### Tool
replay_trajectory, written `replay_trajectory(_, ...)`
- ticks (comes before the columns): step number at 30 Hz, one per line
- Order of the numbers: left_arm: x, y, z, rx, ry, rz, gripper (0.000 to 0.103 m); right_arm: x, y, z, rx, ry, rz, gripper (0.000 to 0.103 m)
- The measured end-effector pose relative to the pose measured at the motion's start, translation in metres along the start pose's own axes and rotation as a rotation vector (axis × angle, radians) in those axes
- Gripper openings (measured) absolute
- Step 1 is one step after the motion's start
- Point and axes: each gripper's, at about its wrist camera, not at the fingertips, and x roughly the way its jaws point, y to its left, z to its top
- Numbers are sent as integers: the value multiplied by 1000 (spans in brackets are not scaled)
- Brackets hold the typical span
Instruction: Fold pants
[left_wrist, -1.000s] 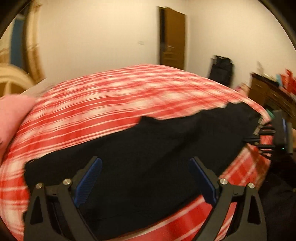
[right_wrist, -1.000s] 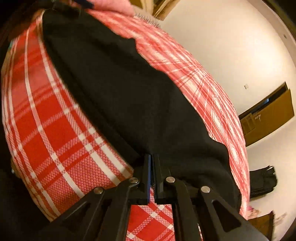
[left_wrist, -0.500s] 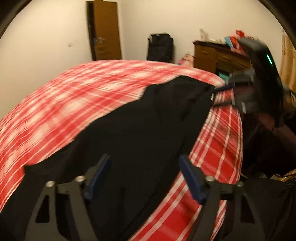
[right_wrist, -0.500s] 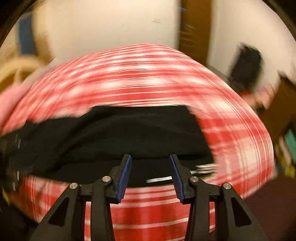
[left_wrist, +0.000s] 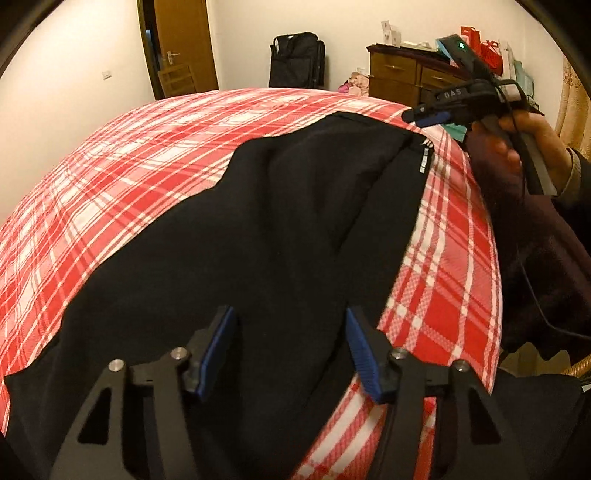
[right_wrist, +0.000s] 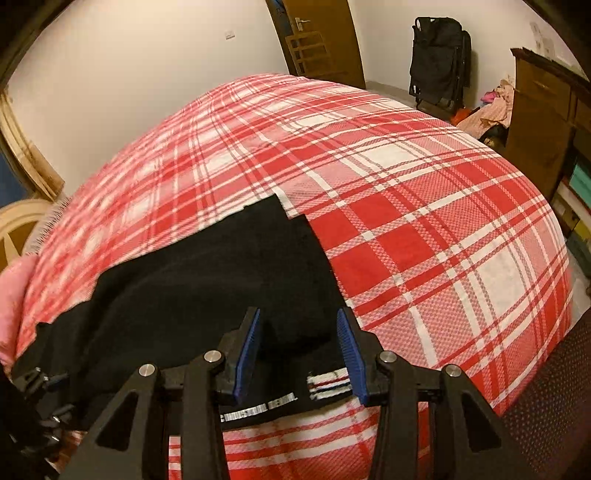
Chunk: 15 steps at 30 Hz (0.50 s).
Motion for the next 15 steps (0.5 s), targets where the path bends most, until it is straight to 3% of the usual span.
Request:
replay_trajectory(3,2,4,4,-3,-1,-7,44,8,-2,1,-10,7,3,41)
replay_trajectory(4,2,5,5,-6,0,-11,42,10,-2,1,-17,7,-8,36)
replay_trajectory(5,3,5,6,-6,-1,-12,40,13,-1,2,-27,13,-13,23)
replay_trajectory(8,7,2,8,8,0,-4,41,11,1,4,-46,-4,-25,10)
replay_trajectory(10,10,-2,11,29,-3,4,36,2,4,6,-60,-29,-19,9)
replay_trajectory(11,10,-5,12,40,-7,8,16,-3,6,7,-75,-40,-20,9)
replay_trajectory(12,10,-5,14,47,-7,15,7,-6,9,8,-90,-49,-24,8)
replay_trajectory(15,5,0,20,32,-25,18,5,-23,16,8,-130,-78,-41,8)
